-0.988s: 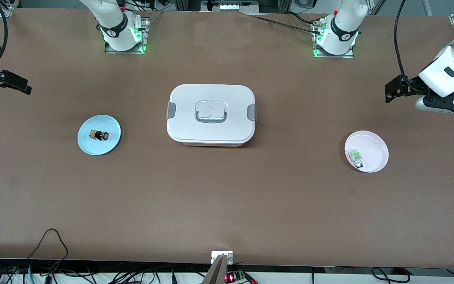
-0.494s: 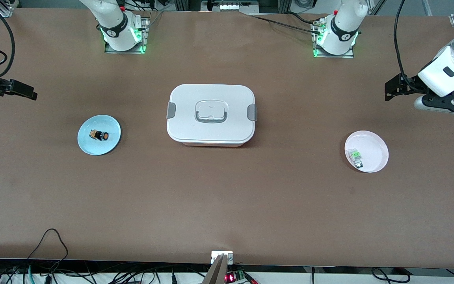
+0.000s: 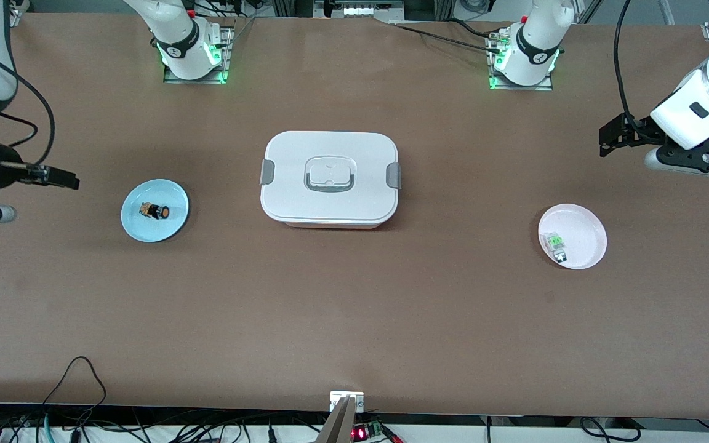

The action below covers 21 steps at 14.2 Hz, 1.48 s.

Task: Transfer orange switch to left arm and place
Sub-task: 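Move the right gripper down over the switch in the blue dish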

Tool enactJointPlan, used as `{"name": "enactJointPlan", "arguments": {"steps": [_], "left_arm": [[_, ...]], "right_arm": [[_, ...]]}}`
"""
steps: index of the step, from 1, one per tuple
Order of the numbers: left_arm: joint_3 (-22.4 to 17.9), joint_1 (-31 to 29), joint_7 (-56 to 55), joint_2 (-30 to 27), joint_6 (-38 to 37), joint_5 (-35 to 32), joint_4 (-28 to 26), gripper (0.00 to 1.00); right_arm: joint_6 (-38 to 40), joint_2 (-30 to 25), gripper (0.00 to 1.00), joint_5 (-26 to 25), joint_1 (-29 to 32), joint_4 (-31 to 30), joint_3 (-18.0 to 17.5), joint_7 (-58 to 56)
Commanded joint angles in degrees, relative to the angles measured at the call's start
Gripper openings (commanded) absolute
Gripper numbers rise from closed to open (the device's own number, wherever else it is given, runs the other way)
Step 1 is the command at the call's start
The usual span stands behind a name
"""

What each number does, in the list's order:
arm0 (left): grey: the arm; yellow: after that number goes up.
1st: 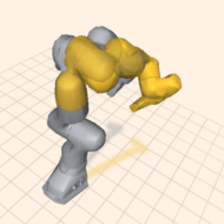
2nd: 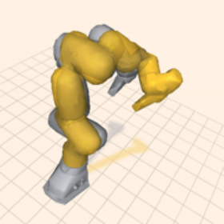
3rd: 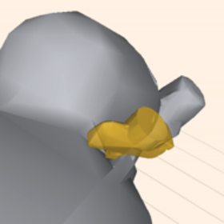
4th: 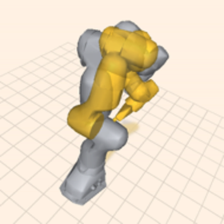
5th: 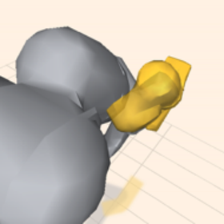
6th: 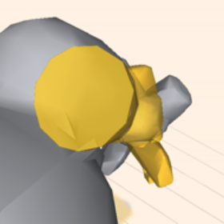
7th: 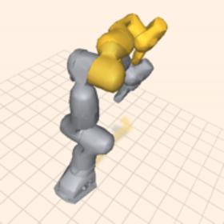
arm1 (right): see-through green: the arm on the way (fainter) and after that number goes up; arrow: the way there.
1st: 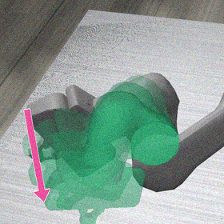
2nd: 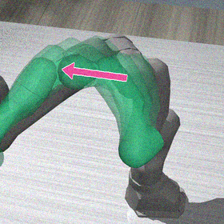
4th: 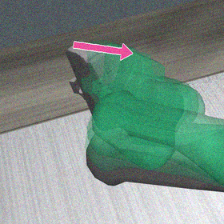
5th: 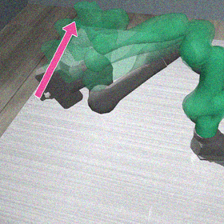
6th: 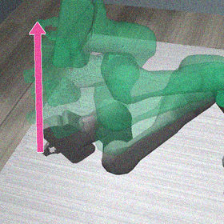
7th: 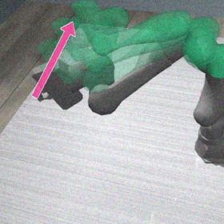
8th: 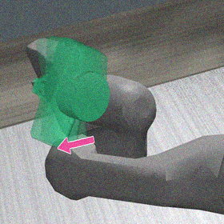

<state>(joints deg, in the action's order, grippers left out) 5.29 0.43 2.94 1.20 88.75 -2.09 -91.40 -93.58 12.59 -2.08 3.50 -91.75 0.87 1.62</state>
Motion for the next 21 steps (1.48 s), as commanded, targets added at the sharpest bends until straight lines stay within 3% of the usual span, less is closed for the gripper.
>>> {"name": "enactJointPlan", "arguments": {"steps": [1,6,14,21], "left_arm": [[-0.02,0.09,0.31,0.56,-1.65,0.95,1.84,1.00],[-0.19,-0.52,0.40,0.56,-2.35,0.95,1.75,1.00],[-0.10,-0.35,0.40,0.56,-3.05,0.95,1.84,1.00],[-0.10,-0.08,0.49,0.56,-3.49,0.95,1.84,1.00]], "right_arm": [[-5.28,0.16,1.00,0.85,-0.16,-5.08,-0.26,0.58],[-17.14,-1.07,1.00,0.85,-0.16,-17.91,-0.78,0.58],[-34.36,-1.69,1.00,0.85,-0.07,-32.24,-0.87,0.58],[-40.00,2.26,1.00,0.67,-0.16,-33.75,-0.96,0.49]]}}
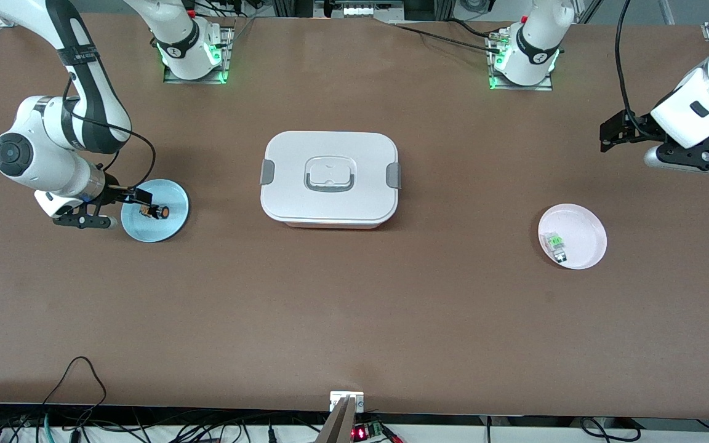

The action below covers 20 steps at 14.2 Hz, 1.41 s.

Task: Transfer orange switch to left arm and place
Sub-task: 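Lower the right gripper and close it on the orange switch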

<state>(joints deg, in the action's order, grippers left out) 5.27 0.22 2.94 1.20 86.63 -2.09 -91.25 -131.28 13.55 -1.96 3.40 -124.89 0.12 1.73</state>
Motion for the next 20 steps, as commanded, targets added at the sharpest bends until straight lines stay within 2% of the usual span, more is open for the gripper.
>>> {"name": "enactJointPlan", "arguments": {"steps": [1,7,20], "left_arm": [[-0.08,-0.22,0.49,0.56,-1.37,0.95,1.69,1.00],[-0.08,-0.13,0.31,0.56,-1.02,0.77,1.69,1.00],[-0.08,-0.04,0.23,0.30,-1.02,0.95,1.87,1.00]], "right_arm": [[-3.36,2.26,1.00,0.55,-0.06,-0.62,-0.21,0.38],[-8.55,6.40,1.00,0.46,-0.06,-0.44,-0.21,0.38],[-9.34,9.56,1.00,0.46,0.03,-0.35,-0.21,-0.68]]}}
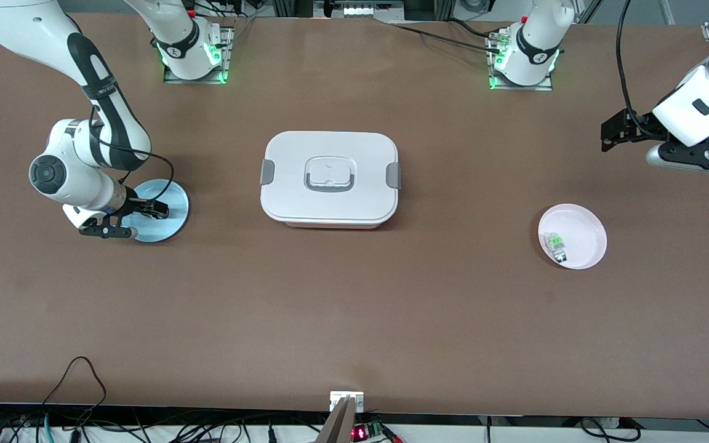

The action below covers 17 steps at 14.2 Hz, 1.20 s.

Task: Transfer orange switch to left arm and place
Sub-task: 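Lower the right gripper and close it on the orange switch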

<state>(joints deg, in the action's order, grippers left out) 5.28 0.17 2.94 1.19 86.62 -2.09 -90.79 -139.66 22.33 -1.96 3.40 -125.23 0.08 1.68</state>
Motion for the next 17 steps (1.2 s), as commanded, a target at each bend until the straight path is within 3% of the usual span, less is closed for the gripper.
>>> {"name": "enactJointPlan", "arguments": {"steps": [1,12,17], "left_arm": [[-0.09,0.01,0.23,0.39,-1.02,0.95,1.40,1.00],[-0.09,0.27,0.23,1.09,-0.93,0.95,1.49,1.00],[0.00,0.62,0.32,1.44,-0.93,0.95,2.80,1.00]], "right_arm": [[-0.97,1.14,1.00,0.20,-0.06,-0.01,-0.17,-0.62],[-1.76,2.02,0.96,0.20,0.03,0.07,-0.17,-0.71],[-1.67,2.11,0.81,0.20,0.03,0.07,-0.17,-0.80]]}}
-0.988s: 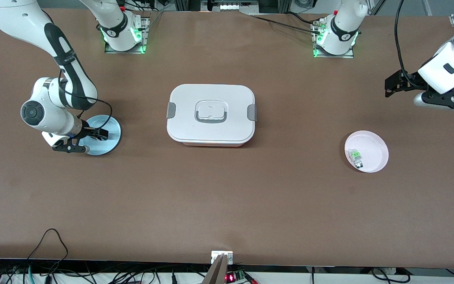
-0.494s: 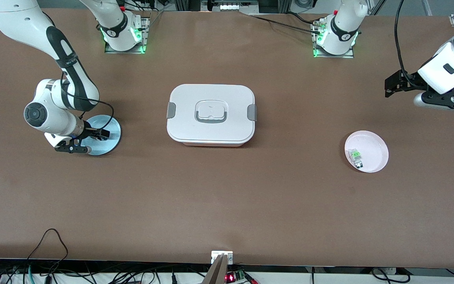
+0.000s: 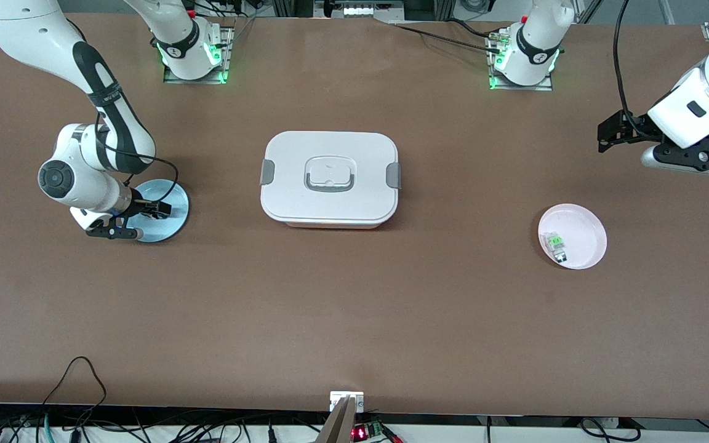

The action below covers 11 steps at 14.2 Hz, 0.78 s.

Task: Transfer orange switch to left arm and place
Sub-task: 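Lower the right gripper and close it on the orange switch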

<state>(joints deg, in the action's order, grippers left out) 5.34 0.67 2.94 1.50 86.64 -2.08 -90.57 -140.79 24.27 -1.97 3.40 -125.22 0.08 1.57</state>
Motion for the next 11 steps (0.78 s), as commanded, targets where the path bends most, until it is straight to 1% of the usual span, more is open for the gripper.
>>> {"name": "enactJointPlan", "arguments": {"steps": [1,2,6,8,9,11], "left_arm": [[-0.06,0.03,0.40,1.14,-0.94,0.94,2.59,1.00],[-0.06,0.03,0.40,1.23,-0.94,0.94,2.76,1.00],[-0.06,0.03,0.40,1.23,-0.94,0.94,2.77,1.00],[-0.06,0.03,0.40,1.32,-0.94,0.94,2.77,1.00],[-0.06,0.03,0.40,1.23,-0.94,0.94,2.77,1.00],[-0.06,0.03,0.40,1.23,-0.94,0.94,2.77,1.00]], "right_arm": [[-0.54,0.25,0.81,0.21,0.03,0.07,-0.17,-0.69],[-0.45,0.60,0.81,0.21,0.03,0.07,-0.17,-0.69],[-0.36,0.60,0.63,0.21,0.03,0.07,-0.17,-2.71],[-0.36,0.52,0.59,0.21,0.03,0.16,-0.17,-3.67],[-0.36,0.34,0.54,0.21,0.03,0.42,-0.17,-3.77],[-0.10,-0.10,0.49,0.21,0.03,1.38,-0.17,-5.16]]}}
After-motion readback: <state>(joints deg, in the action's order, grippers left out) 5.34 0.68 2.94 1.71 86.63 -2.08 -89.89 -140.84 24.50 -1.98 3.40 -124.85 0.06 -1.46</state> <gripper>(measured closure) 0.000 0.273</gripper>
